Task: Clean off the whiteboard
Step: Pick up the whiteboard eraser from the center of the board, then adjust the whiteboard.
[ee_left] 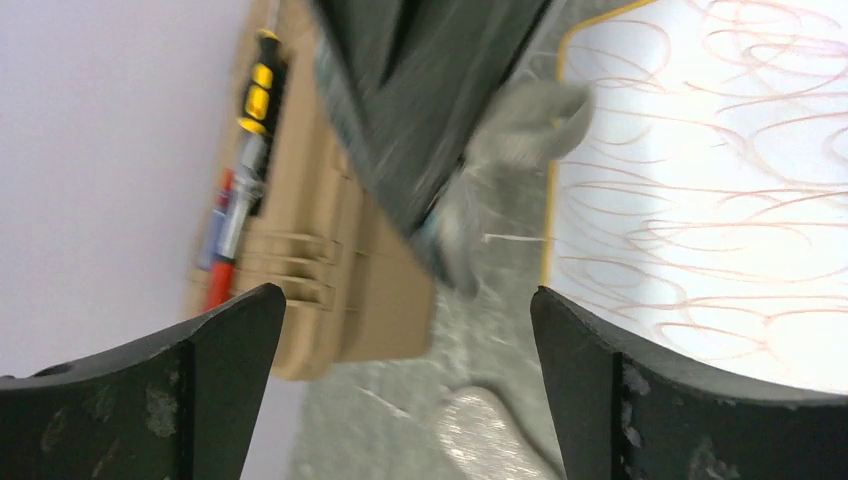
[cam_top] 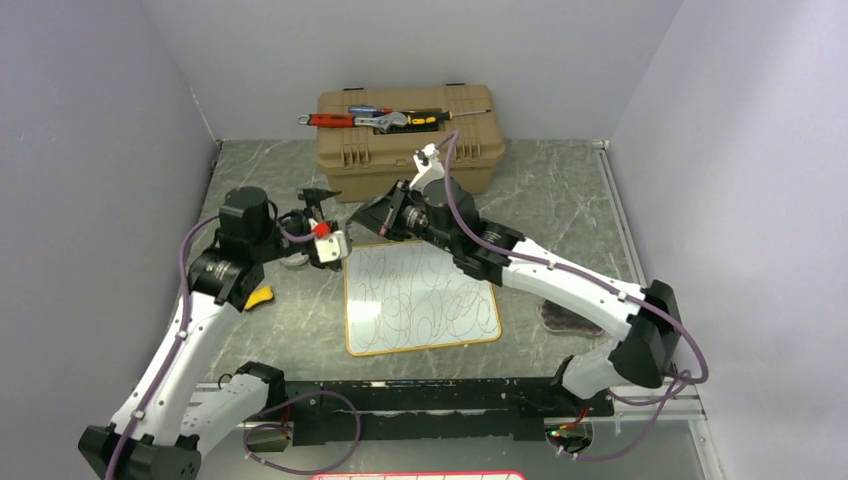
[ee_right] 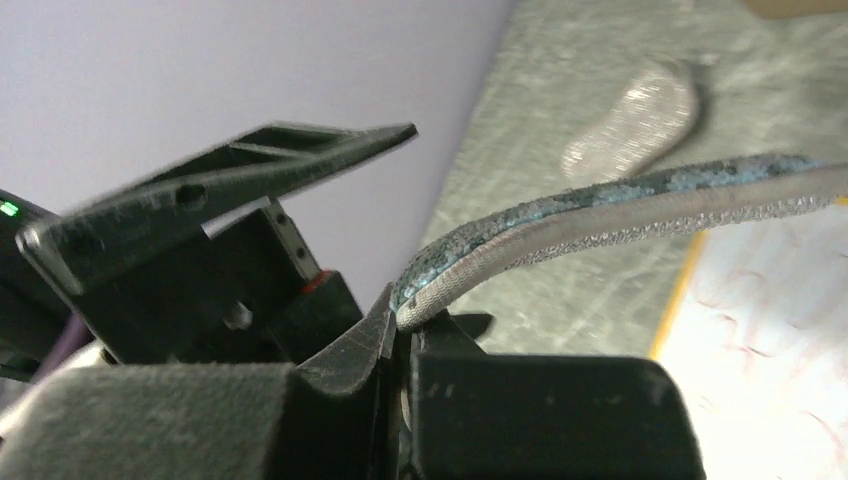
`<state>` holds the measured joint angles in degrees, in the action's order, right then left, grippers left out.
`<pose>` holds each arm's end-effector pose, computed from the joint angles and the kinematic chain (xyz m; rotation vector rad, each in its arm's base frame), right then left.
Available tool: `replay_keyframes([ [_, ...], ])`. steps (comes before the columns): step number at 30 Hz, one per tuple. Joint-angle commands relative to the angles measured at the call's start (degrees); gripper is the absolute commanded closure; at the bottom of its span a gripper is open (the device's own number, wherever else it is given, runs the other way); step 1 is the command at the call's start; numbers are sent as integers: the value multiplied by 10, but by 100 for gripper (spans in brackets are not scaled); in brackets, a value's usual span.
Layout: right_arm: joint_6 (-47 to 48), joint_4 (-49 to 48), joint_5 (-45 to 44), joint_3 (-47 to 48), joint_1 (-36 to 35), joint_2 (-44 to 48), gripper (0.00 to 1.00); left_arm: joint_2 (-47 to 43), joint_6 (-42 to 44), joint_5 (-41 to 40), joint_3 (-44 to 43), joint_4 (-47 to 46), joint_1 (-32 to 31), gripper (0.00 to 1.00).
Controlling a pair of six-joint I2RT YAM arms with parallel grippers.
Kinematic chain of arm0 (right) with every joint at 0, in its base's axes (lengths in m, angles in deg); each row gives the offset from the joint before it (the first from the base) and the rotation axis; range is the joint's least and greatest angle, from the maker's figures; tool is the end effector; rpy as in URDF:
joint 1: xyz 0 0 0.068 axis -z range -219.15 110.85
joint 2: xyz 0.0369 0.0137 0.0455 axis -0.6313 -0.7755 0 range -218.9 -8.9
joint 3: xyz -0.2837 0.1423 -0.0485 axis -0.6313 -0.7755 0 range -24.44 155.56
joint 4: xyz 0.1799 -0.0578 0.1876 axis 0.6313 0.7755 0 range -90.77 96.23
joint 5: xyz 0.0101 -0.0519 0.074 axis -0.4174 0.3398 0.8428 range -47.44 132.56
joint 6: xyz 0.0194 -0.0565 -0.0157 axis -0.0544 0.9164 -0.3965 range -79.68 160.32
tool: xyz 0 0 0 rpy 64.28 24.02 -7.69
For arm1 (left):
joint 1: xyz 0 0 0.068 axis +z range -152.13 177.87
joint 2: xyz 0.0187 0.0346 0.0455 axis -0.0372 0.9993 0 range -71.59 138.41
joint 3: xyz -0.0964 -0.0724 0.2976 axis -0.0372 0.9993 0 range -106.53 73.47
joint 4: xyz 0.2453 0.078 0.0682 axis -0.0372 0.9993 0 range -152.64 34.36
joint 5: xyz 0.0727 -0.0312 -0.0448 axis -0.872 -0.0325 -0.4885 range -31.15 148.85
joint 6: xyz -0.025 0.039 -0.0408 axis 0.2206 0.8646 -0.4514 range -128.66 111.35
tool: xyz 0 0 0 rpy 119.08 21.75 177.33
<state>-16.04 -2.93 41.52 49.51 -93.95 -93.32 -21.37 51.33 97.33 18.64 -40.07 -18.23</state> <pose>0.2115 0.2984 0.4217 0.0414 1.9357 1.3707 0.1543 -0.0747 0.4004 1.4361 1.1108 -0.0916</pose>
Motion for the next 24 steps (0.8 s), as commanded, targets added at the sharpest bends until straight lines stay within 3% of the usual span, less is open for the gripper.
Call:
replay_keyframes([
  [1,79,151,-72,-7,14,66,100,50,-107,-14,-66,139,-2,1],
  [8,104,324,-97,-131,87,146,100,120,-235,-58,-85,226,-2,0],
  [14,147,439,-128,-193,181,146,100,277,-236,-136,-160,400,-2,0],
  [24,160,407,-111,-299,219,111,100,328,-165,-253,-35,285,-2,4],
])
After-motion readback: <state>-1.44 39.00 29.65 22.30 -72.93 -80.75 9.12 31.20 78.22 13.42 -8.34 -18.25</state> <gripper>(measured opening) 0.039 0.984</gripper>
